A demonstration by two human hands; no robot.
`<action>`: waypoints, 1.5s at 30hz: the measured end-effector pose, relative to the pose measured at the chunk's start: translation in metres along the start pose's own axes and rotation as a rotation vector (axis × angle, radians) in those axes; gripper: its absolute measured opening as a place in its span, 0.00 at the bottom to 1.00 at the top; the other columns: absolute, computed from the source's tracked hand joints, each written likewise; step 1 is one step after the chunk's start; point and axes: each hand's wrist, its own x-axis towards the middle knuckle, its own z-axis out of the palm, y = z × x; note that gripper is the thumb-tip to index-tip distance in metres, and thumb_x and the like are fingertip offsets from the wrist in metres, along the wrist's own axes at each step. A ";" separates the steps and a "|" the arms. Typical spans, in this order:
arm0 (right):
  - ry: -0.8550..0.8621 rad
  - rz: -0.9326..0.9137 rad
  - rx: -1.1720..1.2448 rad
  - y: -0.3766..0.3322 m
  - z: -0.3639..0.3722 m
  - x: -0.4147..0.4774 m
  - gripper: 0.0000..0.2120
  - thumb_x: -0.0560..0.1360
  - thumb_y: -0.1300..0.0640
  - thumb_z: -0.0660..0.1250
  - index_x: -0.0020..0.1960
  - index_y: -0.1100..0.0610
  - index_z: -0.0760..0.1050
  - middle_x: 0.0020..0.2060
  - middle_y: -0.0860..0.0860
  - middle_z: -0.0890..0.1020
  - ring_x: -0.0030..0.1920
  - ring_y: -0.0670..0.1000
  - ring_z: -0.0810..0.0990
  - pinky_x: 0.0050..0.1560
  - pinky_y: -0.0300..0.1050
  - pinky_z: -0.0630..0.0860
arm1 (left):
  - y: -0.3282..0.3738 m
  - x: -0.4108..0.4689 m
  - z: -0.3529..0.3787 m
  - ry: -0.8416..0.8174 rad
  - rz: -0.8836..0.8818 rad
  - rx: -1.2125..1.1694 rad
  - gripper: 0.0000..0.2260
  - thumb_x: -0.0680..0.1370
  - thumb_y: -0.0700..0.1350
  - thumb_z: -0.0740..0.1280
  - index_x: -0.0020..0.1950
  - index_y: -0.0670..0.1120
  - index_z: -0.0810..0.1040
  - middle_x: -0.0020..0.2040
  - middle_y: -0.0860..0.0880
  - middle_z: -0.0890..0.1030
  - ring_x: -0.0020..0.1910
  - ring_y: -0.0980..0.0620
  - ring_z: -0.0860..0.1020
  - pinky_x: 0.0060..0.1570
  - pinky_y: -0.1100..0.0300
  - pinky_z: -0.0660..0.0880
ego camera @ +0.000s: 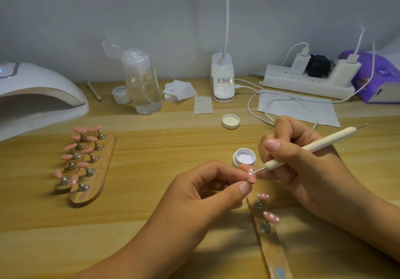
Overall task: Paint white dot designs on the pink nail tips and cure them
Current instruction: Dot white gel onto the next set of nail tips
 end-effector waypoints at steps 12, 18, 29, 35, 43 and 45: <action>-0.009 0.012 -0.006 0.000 -0.001 0.000 0.10 0.67 0.60 0.68 0.30 0.53 0.70 0.24 0.47 0.72 0.25 0.43 0.69 0.32 0.35 0.76 | 0.001 0.000 0.001 0.001 -0.001 -0.012 0.05 0.69 0.44 0.71 0.42 0.50 0.85 0.38 0.57 0.83 0.38 0.62 0.77 0.42 0.67 0.77; -0.013 0.008 -0.009 0.001 -0.002 0.001 0.10 0.67 0.60 0.68 0.30 0.52 0.70 0.24 0.48 0.71 0.25 0.43 0.68 0.32 0.36 0.76 | 0.001 0.000 0.001 -0.003 -0.001 -0.014 0.04 0.70 0.44 0.71 0.43 0.50 0.85 0.37 0.57 0.82 0.38 0.62 0.77 0.42 0.67 0.76; -0.029 0.002 -0.031 0.002 -0.003 0.000 0.10 0.69 0.59 0.68 0.31 0.52 0.71 0.25 0.47 0.73 0.26 0.42 0.70 0.33 0.35 0.77 | 0.000 0.000 0.001 -0.009 0.007 0.000 0.04 0.70 0.44 0.71 0.43 0.50 0.85 0.38 0.58 0.83 0.38 0.61 0.77 0.42 0.67 0.76; -0.032 0.008 -0.023 0.002 -0.004 0.000 0.10 0.68 0.60 0.68 0.31 0.52 0.70 0.26 0.48 0.72 0.25 0.42 0.69 0.33 0.35 0.76 | -0.001 0.001 0.000 -0.008 0.011 0.006 0.04 0.70 0.44 0.71 0.43 0.51 0.85 0.39 0.57 0.83 0.39 0.62 0.77 0.42 0.67 0.76; -0.024 0.005 -0.028 0.003 -0.005 0.000 0.10 0.68 0.59 0.68 0.31 0.52 0.70 0.25 0.49 0.70 0.25 0.43 0.68 0.32 0.36 0.75 | -0.001 0.000 0.000 -0.015 0.017 0.008 0.04 0.70 0.44 0.71 0.43 0.50 0.84 0.37 0.57 0.82 0.37 0.62 0.77 0.43 0.67 0.76; -0.032 0.002 -0.022 0.003 -0.005 0.000 0.10 0.68 0.59 0.68 0.31 0.52 0.70 0.25 0.48 0.71 0.25 0.43 0.68 0.32 0.36 0.75 | -0.001 -0.001 0.000 -0.014 0.020 0.009 0.04 0.70 0.44 0.71 0.43 0.49 0.84 0.37 0.58 0.82 0.37 0.62 0.77 0.42 0.68 0.76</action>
